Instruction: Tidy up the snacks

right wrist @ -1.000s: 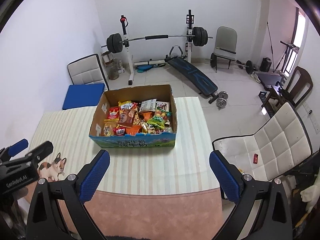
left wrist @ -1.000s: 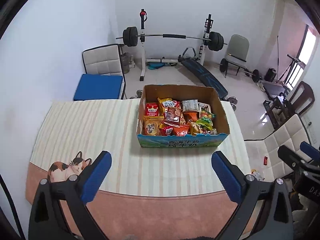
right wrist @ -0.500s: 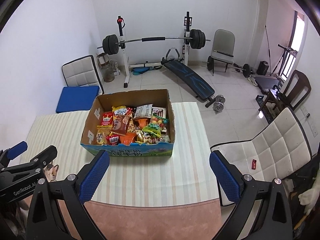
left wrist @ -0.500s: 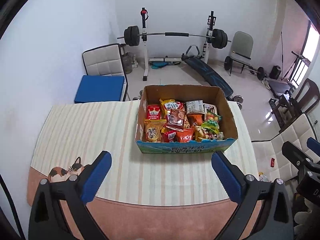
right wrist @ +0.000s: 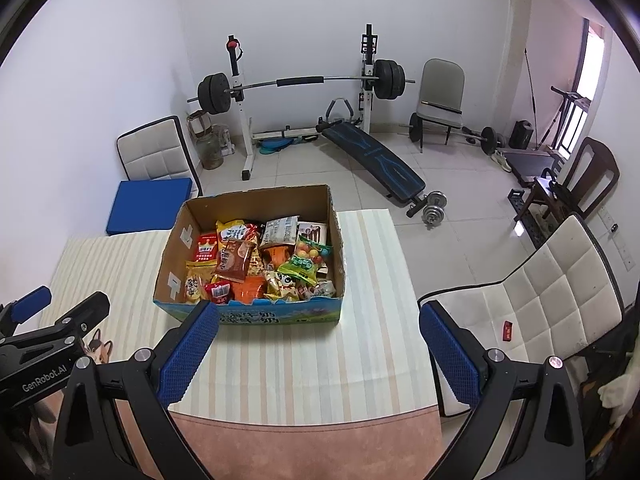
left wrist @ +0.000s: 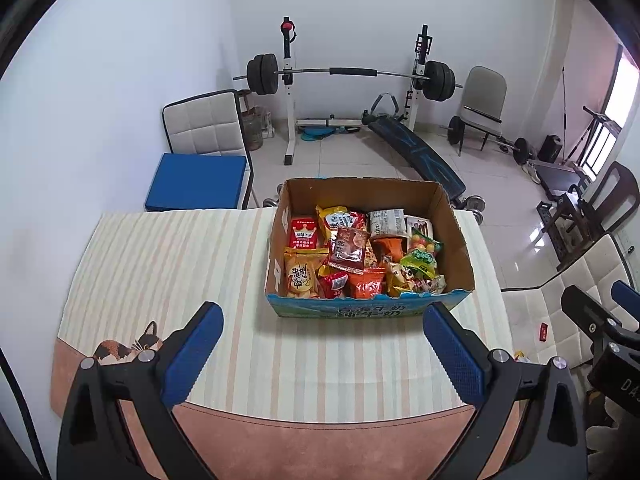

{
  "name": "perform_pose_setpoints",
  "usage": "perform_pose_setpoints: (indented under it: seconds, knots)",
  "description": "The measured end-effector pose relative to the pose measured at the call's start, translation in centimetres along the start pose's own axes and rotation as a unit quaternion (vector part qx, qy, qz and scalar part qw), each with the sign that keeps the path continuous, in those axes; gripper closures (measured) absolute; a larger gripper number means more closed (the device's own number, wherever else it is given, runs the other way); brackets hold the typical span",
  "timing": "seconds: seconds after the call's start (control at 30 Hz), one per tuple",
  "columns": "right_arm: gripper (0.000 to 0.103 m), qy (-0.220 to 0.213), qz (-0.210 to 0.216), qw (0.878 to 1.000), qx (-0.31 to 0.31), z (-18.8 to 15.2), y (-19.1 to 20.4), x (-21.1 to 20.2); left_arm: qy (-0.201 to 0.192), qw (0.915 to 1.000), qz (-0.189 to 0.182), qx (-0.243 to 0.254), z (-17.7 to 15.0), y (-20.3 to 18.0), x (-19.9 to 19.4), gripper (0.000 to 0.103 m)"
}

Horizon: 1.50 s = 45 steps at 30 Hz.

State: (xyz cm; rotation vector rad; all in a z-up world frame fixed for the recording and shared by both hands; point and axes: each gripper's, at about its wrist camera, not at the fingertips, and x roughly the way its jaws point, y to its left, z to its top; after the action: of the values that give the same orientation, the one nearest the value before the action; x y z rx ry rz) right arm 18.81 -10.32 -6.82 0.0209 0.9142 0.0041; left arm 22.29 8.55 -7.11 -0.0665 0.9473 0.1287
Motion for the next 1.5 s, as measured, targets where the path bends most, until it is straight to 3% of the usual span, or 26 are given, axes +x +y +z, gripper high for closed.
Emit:
perform_pose_setpoints:
  seconds: [1.5]
  knots:
    - [0.001,0.010,0.001,1.000,0.000,0.2,-0.3,1.3,-0.005,0.9997,-0.009,0.023,0.1,-1.1,0.7,0.000]
